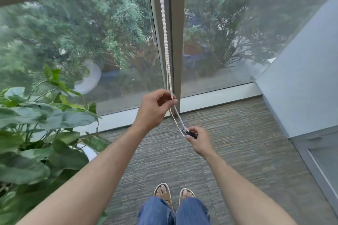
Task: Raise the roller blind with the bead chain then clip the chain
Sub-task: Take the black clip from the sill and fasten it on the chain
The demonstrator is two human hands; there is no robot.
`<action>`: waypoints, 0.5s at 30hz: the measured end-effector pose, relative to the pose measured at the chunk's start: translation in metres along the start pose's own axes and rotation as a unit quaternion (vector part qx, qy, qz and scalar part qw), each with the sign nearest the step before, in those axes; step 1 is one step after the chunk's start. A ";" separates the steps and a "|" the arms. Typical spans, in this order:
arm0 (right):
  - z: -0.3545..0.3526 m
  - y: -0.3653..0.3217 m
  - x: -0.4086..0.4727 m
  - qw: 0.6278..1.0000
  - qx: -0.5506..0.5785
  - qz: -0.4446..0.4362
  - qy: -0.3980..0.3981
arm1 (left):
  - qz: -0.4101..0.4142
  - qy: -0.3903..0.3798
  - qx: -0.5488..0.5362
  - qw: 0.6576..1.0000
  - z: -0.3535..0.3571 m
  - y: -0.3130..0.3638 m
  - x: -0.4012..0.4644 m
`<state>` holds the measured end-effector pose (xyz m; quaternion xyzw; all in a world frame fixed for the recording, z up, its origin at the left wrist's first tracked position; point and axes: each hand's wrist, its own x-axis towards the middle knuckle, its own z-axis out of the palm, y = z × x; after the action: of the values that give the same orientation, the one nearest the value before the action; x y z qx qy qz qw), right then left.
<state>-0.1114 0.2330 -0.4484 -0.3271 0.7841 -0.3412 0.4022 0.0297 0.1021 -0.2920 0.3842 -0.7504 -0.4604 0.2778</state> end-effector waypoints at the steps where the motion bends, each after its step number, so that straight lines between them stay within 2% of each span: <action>1: 0.007 0.012 0.006 1.000 0.000 0.011 0.000 | 0.002 0.000 -0.006 1.000 0.004 -0.007 -0.001; 5: 0.037 0.054 0.029 0.998 -0.029 0.055 -0.009 | 0.008 -0.009 -0.038 0.999 0.020 -0.031 -0.003; 15: 0.104 0.132 0.089 0.993 -0.057 0.099 0.007 | 0.077 -0.002 -0.060 0.995 0.037 -0.088 0.011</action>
<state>-0.0957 0.2076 -0.6365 -0.2677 0.8335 -0.2565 0.4096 0.0229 0.0858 -0.3863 0.3070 -0.7497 -0.4822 0.3336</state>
